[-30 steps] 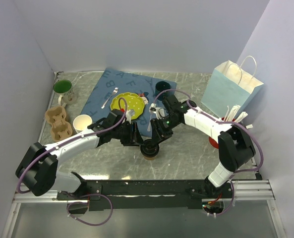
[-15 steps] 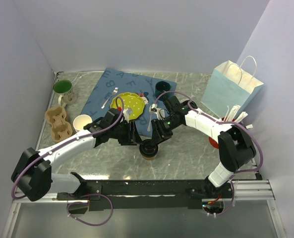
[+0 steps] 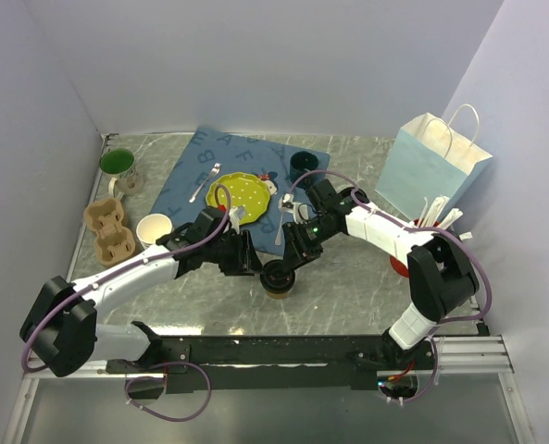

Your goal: Pack the takeout coffee

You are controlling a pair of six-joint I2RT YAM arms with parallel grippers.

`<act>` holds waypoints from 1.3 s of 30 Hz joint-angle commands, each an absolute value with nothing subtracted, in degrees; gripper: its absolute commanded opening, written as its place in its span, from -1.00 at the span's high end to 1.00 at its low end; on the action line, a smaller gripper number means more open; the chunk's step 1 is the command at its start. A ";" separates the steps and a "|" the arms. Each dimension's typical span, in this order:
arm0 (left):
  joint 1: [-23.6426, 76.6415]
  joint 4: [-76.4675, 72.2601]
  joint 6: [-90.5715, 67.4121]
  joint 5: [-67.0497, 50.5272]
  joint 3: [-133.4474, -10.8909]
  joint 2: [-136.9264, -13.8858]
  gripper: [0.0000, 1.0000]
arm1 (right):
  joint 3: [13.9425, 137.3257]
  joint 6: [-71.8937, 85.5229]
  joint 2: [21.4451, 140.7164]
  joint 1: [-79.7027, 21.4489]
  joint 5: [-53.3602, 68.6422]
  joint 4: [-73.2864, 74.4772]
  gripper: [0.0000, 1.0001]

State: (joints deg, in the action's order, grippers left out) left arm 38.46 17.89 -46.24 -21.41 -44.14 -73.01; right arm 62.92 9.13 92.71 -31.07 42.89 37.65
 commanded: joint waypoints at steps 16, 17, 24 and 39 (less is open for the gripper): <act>38.76 21.33 -45.62 -20.13 -47.27 -72.07 0.00 | 59.94 8.97 91.67 -30.85 38.23 35.86 0.11; 38.76 22.40 -45.18 -19.69 -48.68 -72.07 -0.04 | 60.03 8.96 91.76 -30.85 38.23 35.95 0.11; 38.76 26.28 -43.77 -17.23 -52.30 -70.49 0.03 | 60.03 8.96 91.76 -30.85 38.15 36.04 0.11; 38.76 20.75 -45.35 -18.19 -46.23 -73.56 0.15 | 60.64 9.23 92.20 -30.85 38.58 36.39 0.11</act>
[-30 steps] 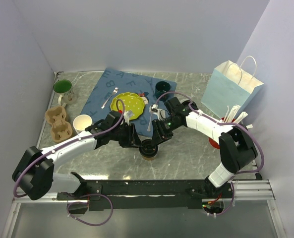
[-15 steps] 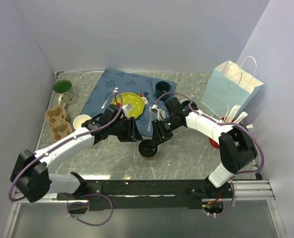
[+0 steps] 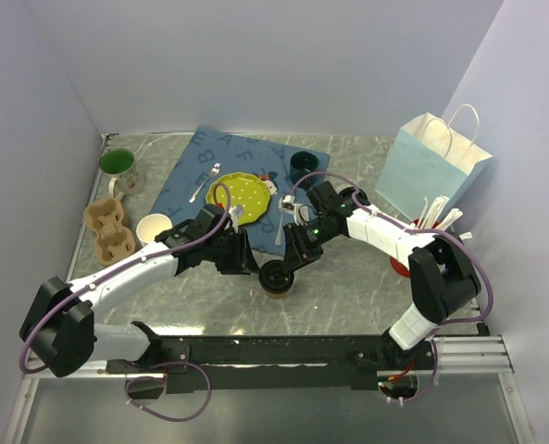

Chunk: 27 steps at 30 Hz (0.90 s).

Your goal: Pack the takeout coffee

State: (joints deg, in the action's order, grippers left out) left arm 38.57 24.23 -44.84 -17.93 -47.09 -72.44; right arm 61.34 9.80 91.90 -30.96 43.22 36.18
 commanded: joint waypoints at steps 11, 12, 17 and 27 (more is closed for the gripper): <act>38.76 19.23 -46.14 -17.58 -43.24 -75.93 0.18 | 60.03 9.49 92.46 -30.85 37.80 35.42 0.13; 38.76 19.94 -46.23 -17.14 -43.16 -76.98 0.20 | 59.07 9.49 92.55 -30.85 37.53 35.16 0.14; 38.76 23.99 -46.76 -14.24 -40.79 -79.45 0.24 | 55.11 9.93 92.37 -30.59 36.56 32.87 0.16; 39.02 26.01 -47.28 -11.87 -39.55 -85.16 0.26 | 51.77 10.55 91.50 -29.97 35.86 30.24 0.21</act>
